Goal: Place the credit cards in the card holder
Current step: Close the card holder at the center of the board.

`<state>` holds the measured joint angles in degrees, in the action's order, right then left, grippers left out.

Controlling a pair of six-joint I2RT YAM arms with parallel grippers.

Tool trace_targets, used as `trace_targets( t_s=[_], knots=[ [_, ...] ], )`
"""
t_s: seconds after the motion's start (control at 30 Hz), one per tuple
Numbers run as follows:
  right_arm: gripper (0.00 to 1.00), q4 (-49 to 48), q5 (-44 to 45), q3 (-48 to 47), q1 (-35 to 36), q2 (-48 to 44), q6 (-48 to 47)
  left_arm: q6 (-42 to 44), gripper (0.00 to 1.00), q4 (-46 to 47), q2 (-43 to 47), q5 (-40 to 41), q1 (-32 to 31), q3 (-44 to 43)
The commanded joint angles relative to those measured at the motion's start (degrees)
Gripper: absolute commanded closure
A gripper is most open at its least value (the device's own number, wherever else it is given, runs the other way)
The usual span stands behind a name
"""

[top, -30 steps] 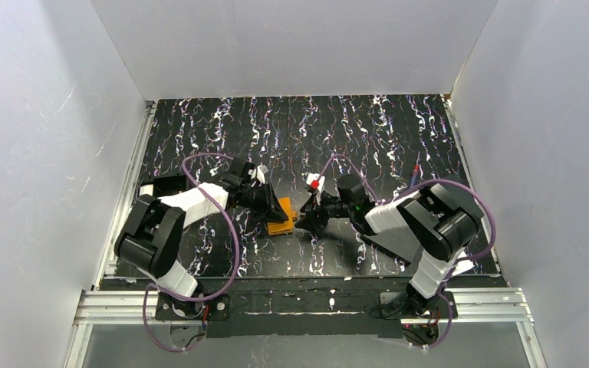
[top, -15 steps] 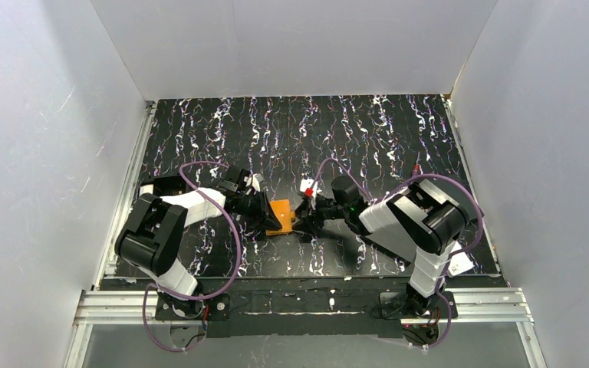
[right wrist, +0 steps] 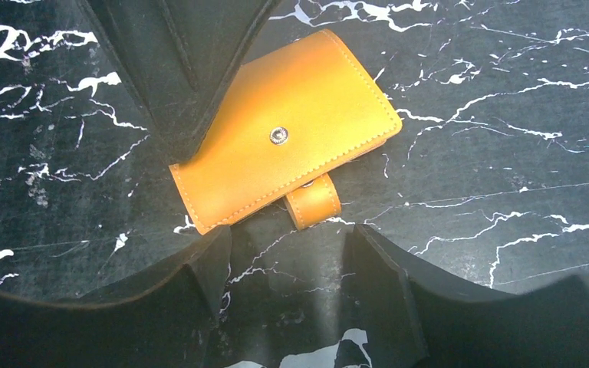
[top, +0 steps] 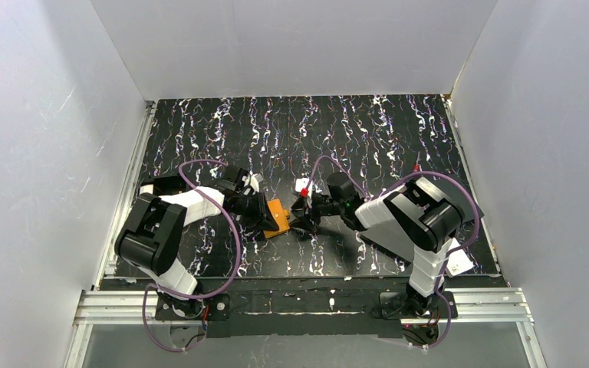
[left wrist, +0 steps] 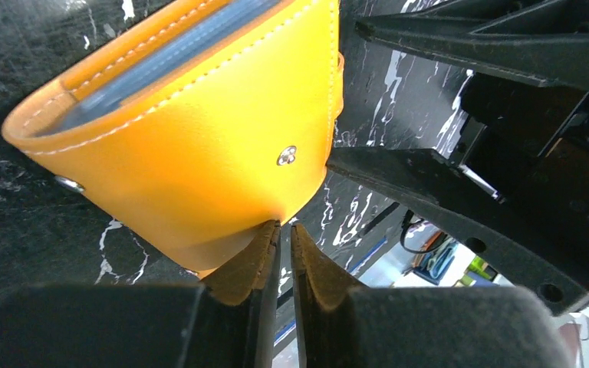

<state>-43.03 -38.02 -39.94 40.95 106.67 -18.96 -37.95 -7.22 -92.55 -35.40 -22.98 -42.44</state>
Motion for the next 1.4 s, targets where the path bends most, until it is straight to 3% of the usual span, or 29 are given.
trace_targets(
  t_s=[0.0,0.17,0.3,0.57,1.2,1.3,1.37],
  knots=[
    [0.32,-5.0,-1.0,0.1,0.5,-1.2,4.9,6.7,0.9,-9.7,-1.6,5.0,-0.1,-1.3],
    [0.27,-3.7,6.6,3.8,1.0,-7.7,10.5,10.0,0.9,-12.7,-1.0,7.1,0.0,-2.0],
    [0.24,2.3,3.3,3.0,0.9,-9.4,1.8,10.8,0.9,-13.1,-0.8,6.6,-0.2,-1.5],
    [0.26,10.1,0.3,-2.9,0.9,-3.9,-9.9,12.7,0.91,-16.5,0.6,8.0,-1.7,-1.7],
    [0.33,21.5,-1.0,-14.1,4.1,4.6,-18.1,12.4,0.92,-15.9,0.4,7.9,-1.6,-1.7],
    [0.39,19.7,-0.2,-13.0,4.6,3.9,-16.9,12.1,0.92,-16.1,0.0,8.2,-1.7,-1.8],
    [0.5,14.1,0.3,-10.3,4.7,2.5,-13.4,11.7,0.92,-16.2,0.1,8.8,-1.7,-1.7]
  ],
)
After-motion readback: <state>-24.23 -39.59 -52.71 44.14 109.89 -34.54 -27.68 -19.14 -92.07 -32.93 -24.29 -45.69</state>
